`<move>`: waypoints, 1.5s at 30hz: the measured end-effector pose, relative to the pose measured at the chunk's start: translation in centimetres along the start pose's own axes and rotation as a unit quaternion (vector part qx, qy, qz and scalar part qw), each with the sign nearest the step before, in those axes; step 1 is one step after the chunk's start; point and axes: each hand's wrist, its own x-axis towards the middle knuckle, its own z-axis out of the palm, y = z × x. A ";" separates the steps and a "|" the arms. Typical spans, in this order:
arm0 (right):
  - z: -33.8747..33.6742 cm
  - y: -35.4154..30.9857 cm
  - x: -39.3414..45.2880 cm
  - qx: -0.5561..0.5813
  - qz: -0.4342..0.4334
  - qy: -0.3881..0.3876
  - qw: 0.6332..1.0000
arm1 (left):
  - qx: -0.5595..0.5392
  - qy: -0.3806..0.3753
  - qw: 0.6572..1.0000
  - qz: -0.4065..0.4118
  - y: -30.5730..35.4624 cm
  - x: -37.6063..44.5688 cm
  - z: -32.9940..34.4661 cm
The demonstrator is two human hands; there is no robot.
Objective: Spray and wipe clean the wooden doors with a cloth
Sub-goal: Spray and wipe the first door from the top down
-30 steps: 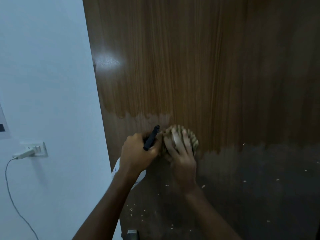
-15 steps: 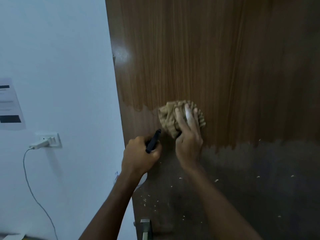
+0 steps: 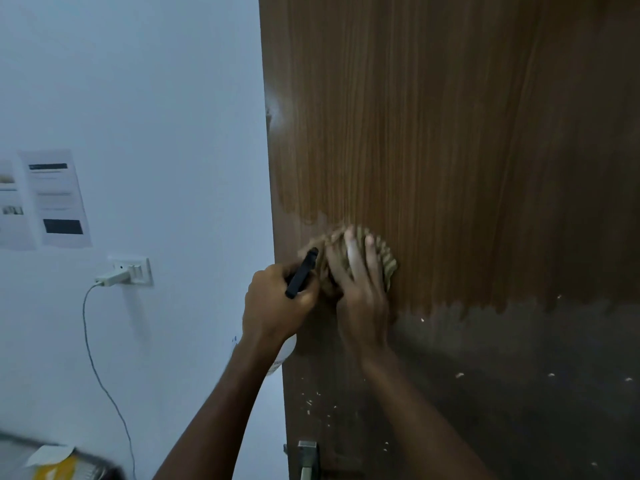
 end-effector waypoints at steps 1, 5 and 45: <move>0.2 -0.4 2.5 0.000 0.024 0.017 1.000 | -0.005 0.005 1.000 0.003 0.0 0.2 -0.1; 1.3 -2.0 4.6 0.011 0.033 0.056 0.998 | -0.001 0.011 1.000 0.010 -0.1 1.2 -0.9; 3.7 -8.2 13.1 0.014 -0.061 0.080 0.995 | 0.009 0.047 0.998 0.050 -0.7 4.9 -6.7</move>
